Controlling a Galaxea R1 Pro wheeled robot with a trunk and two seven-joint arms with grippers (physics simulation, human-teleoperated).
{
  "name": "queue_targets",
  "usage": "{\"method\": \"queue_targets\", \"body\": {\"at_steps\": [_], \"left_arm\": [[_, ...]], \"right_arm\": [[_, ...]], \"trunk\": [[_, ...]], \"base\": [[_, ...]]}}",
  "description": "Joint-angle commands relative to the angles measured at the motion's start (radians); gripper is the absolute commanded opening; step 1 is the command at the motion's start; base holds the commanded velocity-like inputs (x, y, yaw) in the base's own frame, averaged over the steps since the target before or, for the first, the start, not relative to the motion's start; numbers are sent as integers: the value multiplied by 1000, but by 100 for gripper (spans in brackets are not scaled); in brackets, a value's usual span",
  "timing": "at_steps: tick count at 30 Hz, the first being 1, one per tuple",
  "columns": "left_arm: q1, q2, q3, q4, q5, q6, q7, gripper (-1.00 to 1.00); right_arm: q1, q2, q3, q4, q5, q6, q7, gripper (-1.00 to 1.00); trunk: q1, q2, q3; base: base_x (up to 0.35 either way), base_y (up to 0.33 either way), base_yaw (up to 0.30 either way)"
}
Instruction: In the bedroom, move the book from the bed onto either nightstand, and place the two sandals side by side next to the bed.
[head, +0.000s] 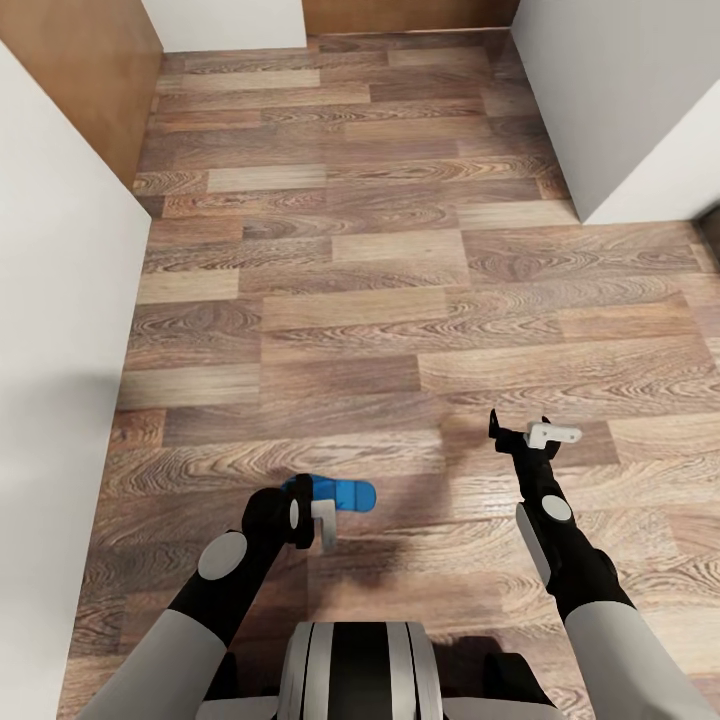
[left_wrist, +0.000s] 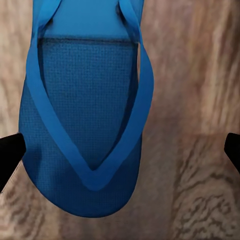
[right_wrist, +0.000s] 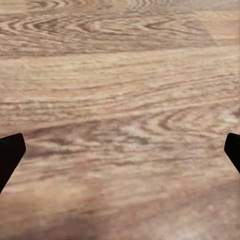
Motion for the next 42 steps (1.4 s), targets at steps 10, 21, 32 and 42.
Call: {"method": "queue_targets", "body": {"at_steps": [10,21,32,42], "left_arm": [[0,0,-1,-1,-2,8,-7,100],[0,0,-2,0,-3,9,-7,100],[0,0,-2,0,-4,9,-7,100],[0,0,-2,0,-4,9,-7,100]], "right_arm": [[-1,0,1,1,0,-3,-4,100],[0,0,1,1,0,-3,-4,100],[-1,0,1,1,0,-3,-4,100],[0,0,1,1,0,-3,-4,100]], "trunk": [[0,0,0],[0,0,0],[0,0,-4],[2,-1,-20]], "base": [[78,0,0],[108,0,0],[11,0,0],[0,0,0]]}}
